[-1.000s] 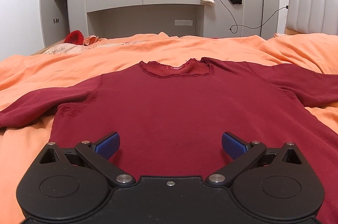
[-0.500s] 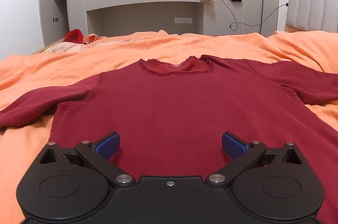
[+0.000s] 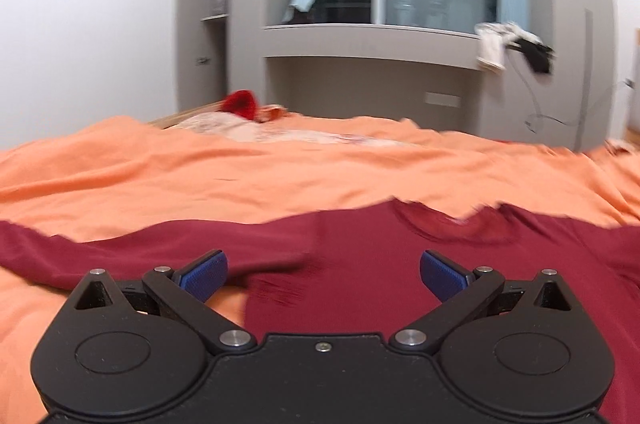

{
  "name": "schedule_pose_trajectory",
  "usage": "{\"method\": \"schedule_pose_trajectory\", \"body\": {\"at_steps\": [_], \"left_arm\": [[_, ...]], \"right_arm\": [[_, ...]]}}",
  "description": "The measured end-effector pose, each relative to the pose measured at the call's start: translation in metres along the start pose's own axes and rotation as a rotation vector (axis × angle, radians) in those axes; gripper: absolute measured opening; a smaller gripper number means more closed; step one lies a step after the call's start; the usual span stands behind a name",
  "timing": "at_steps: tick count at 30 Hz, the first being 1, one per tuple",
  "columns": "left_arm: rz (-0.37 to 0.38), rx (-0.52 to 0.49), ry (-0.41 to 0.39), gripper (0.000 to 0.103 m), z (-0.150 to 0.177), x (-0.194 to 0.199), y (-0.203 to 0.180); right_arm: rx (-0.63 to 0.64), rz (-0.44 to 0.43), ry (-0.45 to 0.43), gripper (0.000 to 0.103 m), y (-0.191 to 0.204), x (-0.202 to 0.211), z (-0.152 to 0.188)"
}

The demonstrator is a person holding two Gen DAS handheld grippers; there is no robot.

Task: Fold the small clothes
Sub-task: 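Lift the cuff with the right gripper, lay sleeve across shirt body, open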

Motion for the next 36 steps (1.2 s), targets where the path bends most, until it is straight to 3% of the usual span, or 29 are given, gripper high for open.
{"method": "schedule_pose_trajectory", "body": {"at_steps": [4, 9, 18, 28, 36], "left_arm": [[-0.085, 0.112, 0.028, 0.102, -0.006, -0.004, 0.037], [-0.138, 0.222, 0.045, 0.102, -0.012, -0.007, 0.071], [-0.152, 0.296, 0.043, 0.102, -0.017, -0.006, 0.089], [-0.151, 0.319, 0.046, 0.102, -0.018, -0.009, 0.094], [-0.143, 0.301, 0.059, 0.102, -0.015, -0.011, 0.089]], "right_arm": [[0.058, -0.157, 0.044, 0.007, 0.072, -0.005, 0.004], [0.184, -0.332, 0.111, 0.007, 0.150, 0.006, 0.026], [0.424, -0.553, 0.210, 0.006, 0.257, 0.050, 0.085], [0.698, -0.647, 0.375, 0.007, 0.287, 0.095, 0.170], [0.865, -0.742, 0.356, 0.022, 0.310, 0.141, 0.192]]}}
Point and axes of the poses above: each gripper's, at about its wrist camera, not at the fingertips, and x roughly against the way its jaws point, y to its left, z to its underside, the point moved 8 cm from there along -x, roughly the way its jaws point, and after that the axes turned 1 degree about -z, right-handed, at the moved point
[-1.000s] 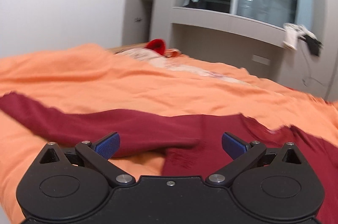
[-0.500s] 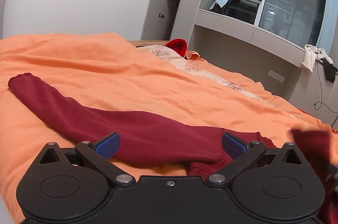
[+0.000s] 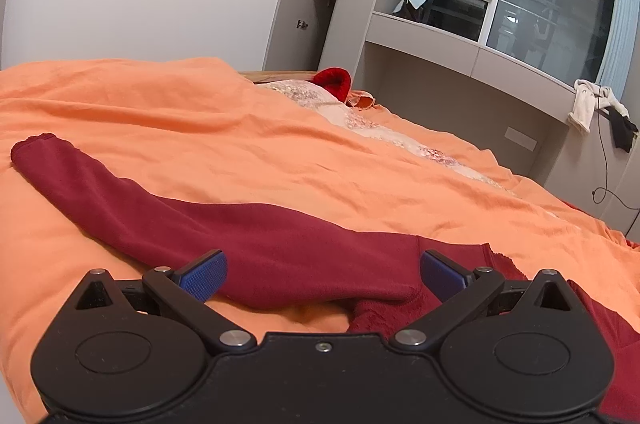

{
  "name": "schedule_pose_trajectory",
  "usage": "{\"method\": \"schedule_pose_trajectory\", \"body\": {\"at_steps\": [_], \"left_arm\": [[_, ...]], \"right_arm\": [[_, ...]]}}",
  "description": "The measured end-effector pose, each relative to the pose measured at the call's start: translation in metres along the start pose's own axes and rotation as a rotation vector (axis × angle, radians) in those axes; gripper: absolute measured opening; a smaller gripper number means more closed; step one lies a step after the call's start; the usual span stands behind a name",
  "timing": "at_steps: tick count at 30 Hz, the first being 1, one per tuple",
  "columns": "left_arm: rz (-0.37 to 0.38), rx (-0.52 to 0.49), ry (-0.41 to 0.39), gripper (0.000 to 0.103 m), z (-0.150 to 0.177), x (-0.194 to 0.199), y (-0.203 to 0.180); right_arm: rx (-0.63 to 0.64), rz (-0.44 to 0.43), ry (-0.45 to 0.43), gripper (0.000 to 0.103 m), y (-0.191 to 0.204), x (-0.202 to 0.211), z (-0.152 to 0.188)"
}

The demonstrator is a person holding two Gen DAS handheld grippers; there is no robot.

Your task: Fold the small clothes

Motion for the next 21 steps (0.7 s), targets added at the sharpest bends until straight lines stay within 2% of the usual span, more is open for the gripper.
{"method": "schedule_pose_trajectory", "body": {"at_steps": [5, 7, 12, 14, 18, 20, 21], "left_arm": [[0.018, -0.013, 0.028, 0.102, 0.004, -0.001, -0.003], [0.025, -0.020, 0.040, 0.102, 0.006, -0.002, -0.005], [0.022, -0.021, 0.054, 0.102, 0.008, -0.003, -0.008], [0.020, -0.022, 0.058, 0.102, 0.009, -0.004, -0.007], [0.014, -0.020, 0.066, 0.102, 0.010, -0.005, -0.006], [0.014, -0.016, 0.073, 0.102, 0.009, -0.006, -0.004], [0.013, -0.013, 0.076, 0.102, 0.009, -0.006, -0.004]], "right_arm": [[0.049, -0.034, -0.012, 0.047, 0.018, 0.019, 0.006], [0.024, -0.038, -0.017, 0.064, 0.016, 0.025, 0.008], [-0.057, -0.041, -0.025, 0.066, -0.003, 0.026, 0.003], [-0.093, -0.064, -0.044, 0.062, -0.005, 0.022, -0.002], [-0.104, -0.087, -0.045, 0.044, -0.001, 0.014, -0.010], [-0.074, -0.088, -0.036, 0.032, 0.004, 0.011, -0.011], [-0.064, -0.092, -0.033, 0.015, 0.007, 0.011, -0.011]]}}
Point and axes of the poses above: each gripper's, at about its wrist camera, not at the fingertips, and x roughly against the way its jaws point, y to its left, z to its underside, the point moved 8 cm from there along -x, roughly the way its jaws point, and after that the axes turned 1 degree about -z, right-handed, at the moved point
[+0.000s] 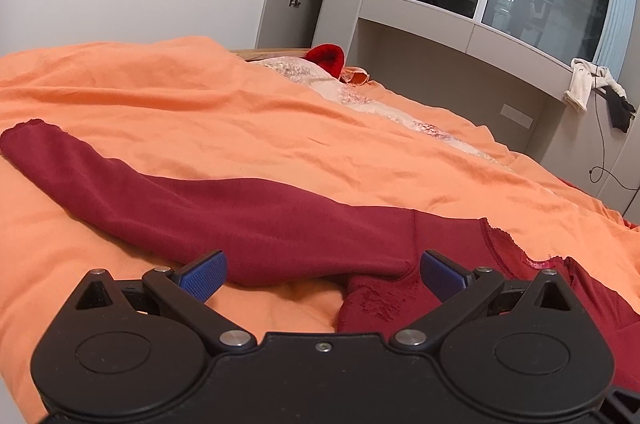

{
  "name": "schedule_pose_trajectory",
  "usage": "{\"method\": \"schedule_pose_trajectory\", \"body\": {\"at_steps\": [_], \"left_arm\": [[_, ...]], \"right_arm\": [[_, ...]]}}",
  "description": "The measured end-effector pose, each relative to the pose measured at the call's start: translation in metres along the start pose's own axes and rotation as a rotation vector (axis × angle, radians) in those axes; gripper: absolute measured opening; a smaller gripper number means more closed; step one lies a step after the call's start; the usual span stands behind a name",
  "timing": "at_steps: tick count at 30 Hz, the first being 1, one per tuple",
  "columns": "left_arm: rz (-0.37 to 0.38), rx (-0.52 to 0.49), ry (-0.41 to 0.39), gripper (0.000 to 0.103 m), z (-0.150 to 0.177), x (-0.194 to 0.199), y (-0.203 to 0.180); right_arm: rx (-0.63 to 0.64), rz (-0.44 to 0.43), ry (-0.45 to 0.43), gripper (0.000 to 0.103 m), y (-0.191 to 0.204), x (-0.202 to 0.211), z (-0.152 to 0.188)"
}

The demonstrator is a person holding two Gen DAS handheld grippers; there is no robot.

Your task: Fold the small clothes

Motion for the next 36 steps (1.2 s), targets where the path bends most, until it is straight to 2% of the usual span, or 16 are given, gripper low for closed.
{"method": "schedule_pose_trajectory", "body": {"at_steps": [1, 3, 11, 17, 18, 19, 21, 23, 25, 30, 33, 36], "left_arm": [[0.000, 0.002, 0.002, 0.102, 0.000, 0.000, 0.001], [0.001, 0.006, 0.006, 0.102, -0.001, -0.001, 0.001], [0.017, -0.010, 0.027, 0.103, 0.003, -0.003, -0.004], [0.116, -0.067, 0.082, 0.103, 0.017, -0.005, -0.025], [0.131, -0.084, 0.098, 0.103, 0.021, -0.006, -0.029], [0.142, -0.103, 0.114, 0.103, 0.025, -0.007, -0.033], [0.153, -0.132, 0.138, 0.103, 0.031, -0.010, -0.039], [0.154, -0.162, 0.161, 0.103, 0.039, -0.011, -0.045], [0.146, -0.204, 0.186, 0.103, 0.046, -0.014, -0.050], [0.095, -0.318, 0.229, 0.102, 0.066, -0.023, -0.058], [0.073, -0.378, 0.207, 0.102, 0.073, -0.023, -0.061], [0.053, -0.423, 0.189, 0.103, 0.077, -0.024, -0.065]], "right_arm": [[0.013, -0.006, 0.005, 0.010, 0.002, 0.000, 0.000], [0.055, -0.009, 0.008, 0.006, 0.010, 0.004, 0.003], [0.275, 0.033, 0.056, 0.005, 0.039, 0.016, 0.021], [0.275, 0.033, 0.056, 0.010, 0.036, 0.023, 0.026], [0.268, 0.034, 0.056, 0.019, 0.033, 0.026, 0.026], [0.256, 0.039, 0.052, 0.034, 0.028, 0.030, 0.026], [0.216, 0.048, 0.042, 0.045, 0.017, 0.043, 0.028], [0.164, 0.056, 0.039, 0.047, 0.004, 0.057, 0.031], [0.106, 0.084, 0.034, 0.065, -0.013, 0.071, 0.038], [-0.037, 0.222, 0.025, 0.094, -0.066, 0.095, 0.064], [-0.191, 0.304, 0.001, 0.102, -0.104, 0.103, 0.080], [-0.362, 0.404, -0.019, 0.102, -0.148, 0.108, 0.099]]}}
Point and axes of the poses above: each gripper's, at about its wrist camera, not at the fingertips, and x roughly against the way its jaws point, y to its left, z to its underside, the point moved 8 cm from there along -x, roughly the way its jaws point, and after that the axes turned 1 degree about -z, right-handed, at the moved point
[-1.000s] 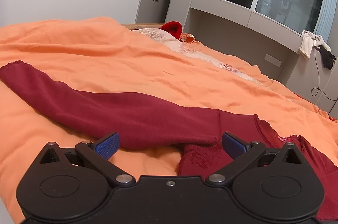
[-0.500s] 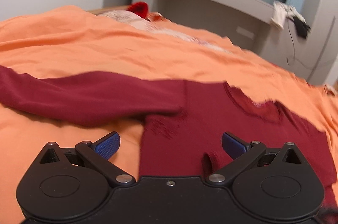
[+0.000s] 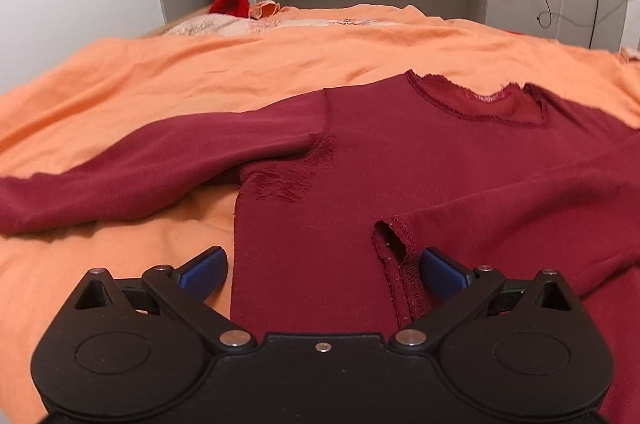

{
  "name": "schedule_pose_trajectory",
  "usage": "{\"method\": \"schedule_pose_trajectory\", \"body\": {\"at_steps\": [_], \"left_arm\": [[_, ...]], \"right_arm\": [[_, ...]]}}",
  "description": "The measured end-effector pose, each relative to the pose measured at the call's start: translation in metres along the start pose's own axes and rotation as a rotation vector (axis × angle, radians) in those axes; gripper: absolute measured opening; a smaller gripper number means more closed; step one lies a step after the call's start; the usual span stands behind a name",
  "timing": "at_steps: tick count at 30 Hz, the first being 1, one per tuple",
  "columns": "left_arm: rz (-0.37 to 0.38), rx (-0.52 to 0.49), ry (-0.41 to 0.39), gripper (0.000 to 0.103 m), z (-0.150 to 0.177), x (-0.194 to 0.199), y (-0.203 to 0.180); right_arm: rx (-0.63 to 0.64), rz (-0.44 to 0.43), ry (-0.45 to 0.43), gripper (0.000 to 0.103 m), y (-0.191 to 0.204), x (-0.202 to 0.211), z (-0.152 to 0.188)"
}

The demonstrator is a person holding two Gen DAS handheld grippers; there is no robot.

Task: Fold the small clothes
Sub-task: 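Reach the left gripper to the other sleeve cuff and close on it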

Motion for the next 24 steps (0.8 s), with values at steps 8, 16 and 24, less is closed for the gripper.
{"method": "schedule_pose_trajectory", "body": {"at_steps": [8, 16, 24], "left_arm": [[-0.014, -0.047, -0.057, 0.103, 0.002, 0.009, -0.004], [0.015, 0.134, -0.169, 0.102, -0.012, 0.036, 0.058], [-0.047, 0.454, -0.215, 0.102, -0.008, 0.047, 0.191]], "right_arm": [[-0.385, 0.211, 0.104, 0.102, -0.114, -0.028, 0.036], [-0.620, 0.202, 0.164, 0.103, -0.147, -0.026, 0.076], [-0.598, 0.119, 0.078, 0.103, -0.132, 0.000, 0.047]]}}
Point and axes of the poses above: each gripper's, at about its wrist camera, not at the fingertips, and x roughly against the way its jaws point, y to its left, z to its underside, the point moved 8 cm from there along -x, roughly the way its jaws point, and after that the axes turned 1 degree about -z, right-handed, at the moved point
